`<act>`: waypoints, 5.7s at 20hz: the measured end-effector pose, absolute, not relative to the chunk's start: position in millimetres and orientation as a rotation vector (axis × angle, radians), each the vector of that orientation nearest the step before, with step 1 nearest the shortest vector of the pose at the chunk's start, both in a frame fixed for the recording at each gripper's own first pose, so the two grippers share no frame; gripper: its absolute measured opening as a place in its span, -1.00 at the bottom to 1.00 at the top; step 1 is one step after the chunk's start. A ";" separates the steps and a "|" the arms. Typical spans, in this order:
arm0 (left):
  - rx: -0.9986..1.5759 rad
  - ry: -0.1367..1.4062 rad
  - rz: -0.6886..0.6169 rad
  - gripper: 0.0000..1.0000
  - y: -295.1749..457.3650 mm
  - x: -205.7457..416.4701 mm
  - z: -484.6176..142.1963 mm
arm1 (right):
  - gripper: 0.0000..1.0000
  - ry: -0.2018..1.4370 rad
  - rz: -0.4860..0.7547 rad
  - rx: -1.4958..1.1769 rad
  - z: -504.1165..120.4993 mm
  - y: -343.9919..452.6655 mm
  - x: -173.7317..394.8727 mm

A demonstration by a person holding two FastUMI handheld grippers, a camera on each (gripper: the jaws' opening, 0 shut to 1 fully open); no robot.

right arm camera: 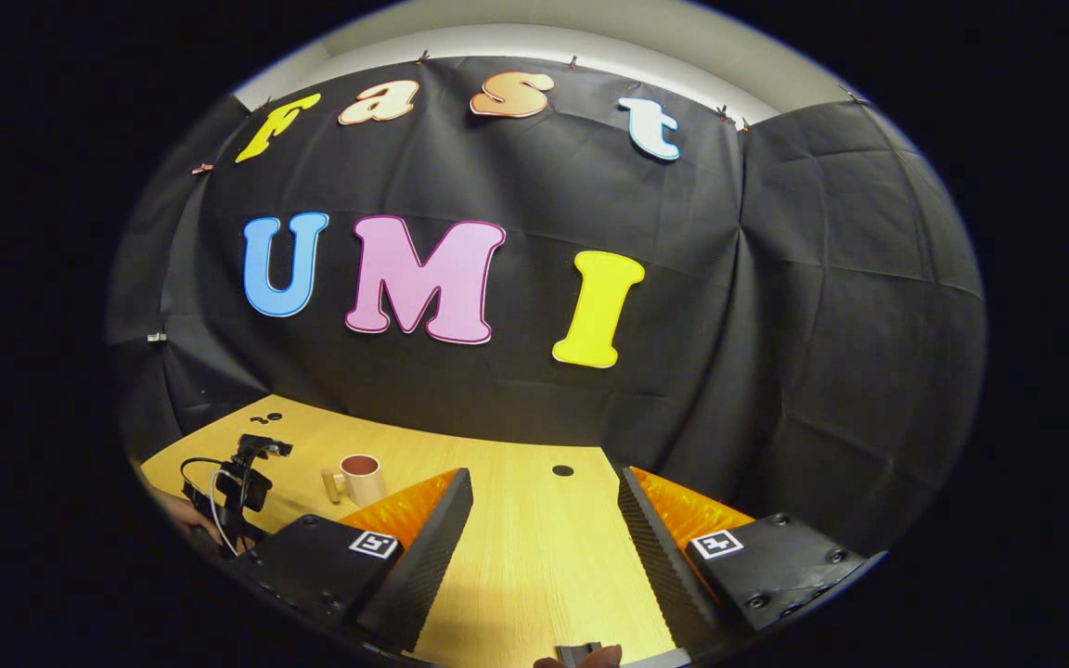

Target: Put the toothbrush and toothpaste on the desktop into the cup, then pick up the cup and place it on the coaster on the desktop.

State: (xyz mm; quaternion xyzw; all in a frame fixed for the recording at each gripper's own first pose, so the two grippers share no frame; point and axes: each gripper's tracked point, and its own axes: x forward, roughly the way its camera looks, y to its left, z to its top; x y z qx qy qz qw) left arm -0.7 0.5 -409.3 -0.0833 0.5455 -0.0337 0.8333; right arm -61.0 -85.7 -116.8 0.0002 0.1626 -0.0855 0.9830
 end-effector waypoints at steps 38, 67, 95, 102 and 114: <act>0.005 1.278 -0.107 -0.78 26.8 -23.0 -404.9 | 0.95 0.650 0.023 0.138 -211.3 7.8 -63.1; -0.172 1.166 -0.065 -0.70 116.1 -87.0 -347.8 | 0.57 1.398 0.117 0.119 -439.5 123.9 -116.2; -0.277 0.887 0.024 -0.70 80.5 -63.0 -276.6 | -0.84 0.930 0.279 0.481 -323.0 122.9 -49.7; -0.301 0.693 -0.010 -0.70 47.1 35.6 -207.6 | -0.84 0.791 0.328 0.651 -265.5 97.7 -32.8; -0.220 0.369 -0.115 -0.70 -13.8 216.0 -153.8 | -0.85 0.765 0.313 0.797 -256.1 28.6 -28.0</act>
